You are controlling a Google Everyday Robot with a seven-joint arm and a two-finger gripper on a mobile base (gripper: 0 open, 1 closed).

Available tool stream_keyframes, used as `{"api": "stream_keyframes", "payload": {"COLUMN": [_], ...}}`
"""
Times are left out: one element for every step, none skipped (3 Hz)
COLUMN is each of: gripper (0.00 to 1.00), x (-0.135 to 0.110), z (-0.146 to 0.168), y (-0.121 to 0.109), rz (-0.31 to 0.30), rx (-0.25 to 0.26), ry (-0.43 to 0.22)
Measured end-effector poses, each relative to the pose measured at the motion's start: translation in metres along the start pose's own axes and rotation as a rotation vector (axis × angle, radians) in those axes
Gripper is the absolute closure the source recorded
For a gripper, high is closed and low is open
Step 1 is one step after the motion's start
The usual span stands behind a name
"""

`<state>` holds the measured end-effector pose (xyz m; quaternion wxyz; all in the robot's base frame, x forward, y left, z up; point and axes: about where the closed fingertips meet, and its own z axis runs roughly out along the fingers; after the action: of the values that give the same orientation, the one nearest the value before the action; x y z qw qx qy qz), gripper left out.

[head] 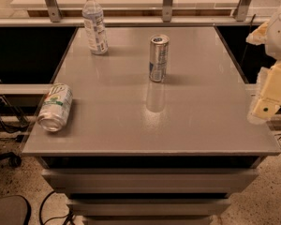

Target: Place 7up can upright

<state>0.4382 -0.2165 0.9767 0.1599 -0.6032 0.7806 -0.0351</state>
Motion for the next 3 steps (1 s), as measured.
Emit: {"api": "stream_keyframes", "payload": {"gripper": [0.00,0.00,0.00], "x": [0.000,-0.017,-0.052], "z": [0.000,-0.006,0.000], "y": [0.000,0.000,-0.001], "rz": [0.000,0.022,0.071], "rx": [0.000,-0.030,-0.076], "ry": [0.000,-0.047,-0.081]}}
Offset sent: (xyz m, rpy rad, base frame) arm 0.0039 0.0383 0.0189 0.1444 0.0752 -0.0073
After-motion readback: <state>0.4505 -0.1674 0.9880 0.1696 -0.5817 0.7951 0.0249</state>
